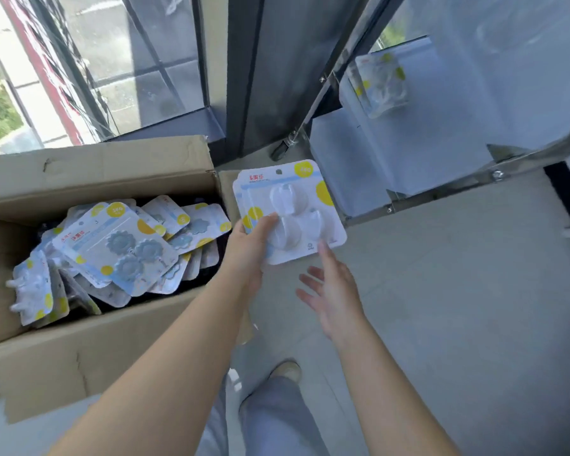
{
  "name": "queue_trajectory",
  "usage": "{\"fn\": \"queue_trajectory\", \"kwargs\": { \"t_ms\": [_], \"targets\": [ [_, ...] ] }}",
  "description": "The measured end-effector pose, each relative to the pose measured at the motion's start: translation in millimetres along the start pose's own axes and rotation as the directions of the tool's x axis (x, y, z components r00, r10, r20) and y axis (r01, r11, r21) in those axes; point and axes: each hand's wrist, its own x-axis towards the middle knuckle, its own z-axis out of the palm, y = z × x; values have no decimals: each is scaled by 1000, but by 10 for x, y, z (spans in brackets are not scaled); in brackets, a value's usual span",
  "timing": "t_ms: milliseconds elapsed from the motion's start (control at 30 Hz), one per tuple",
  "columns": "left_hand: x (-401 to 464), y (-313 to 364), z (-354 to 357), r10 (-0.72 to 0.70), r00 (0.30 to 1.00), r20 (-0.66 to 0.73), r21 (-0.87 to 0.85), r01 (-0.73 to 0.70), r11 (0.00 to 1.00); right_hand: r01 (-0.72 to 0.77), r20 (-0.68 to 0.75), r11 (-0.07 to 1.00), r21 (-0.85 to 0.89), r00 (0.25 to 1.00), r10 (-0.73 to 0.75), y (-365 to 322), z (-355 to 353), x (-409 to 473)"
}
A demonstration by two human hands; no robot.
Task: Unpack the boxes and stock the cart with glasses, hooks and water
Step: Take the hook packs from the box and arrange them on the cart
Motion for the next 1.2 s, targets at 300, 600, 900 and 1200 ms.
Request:
{"fn": "queue_trajectory", "kwargs": {
  "t_ms": [300, 600, 900, 1200],
  "targets": [
    [-47, -273, 950, -22, 988, 151, 61, 13, 998, 12, 126, 876, 483, 989, -83, -485, -516, 301],
    [1259, 22, 1635, -104, 974, 201, 279, 45, 959, 112, -60, 867, 486, 994, -95, -1109, -384, 1443],
    [2289, 60, 2383, -209, 945, 251, 410, 92, 908, 138, -382, 947, 289, 924, -18, -1883, -382, 2279],
    [2405, -119, 2752, -170, 962, 212, 600, 9, 800, 182, -476, 900, 395, 879, 31, -2099, -520, 2495]
  ]
}}
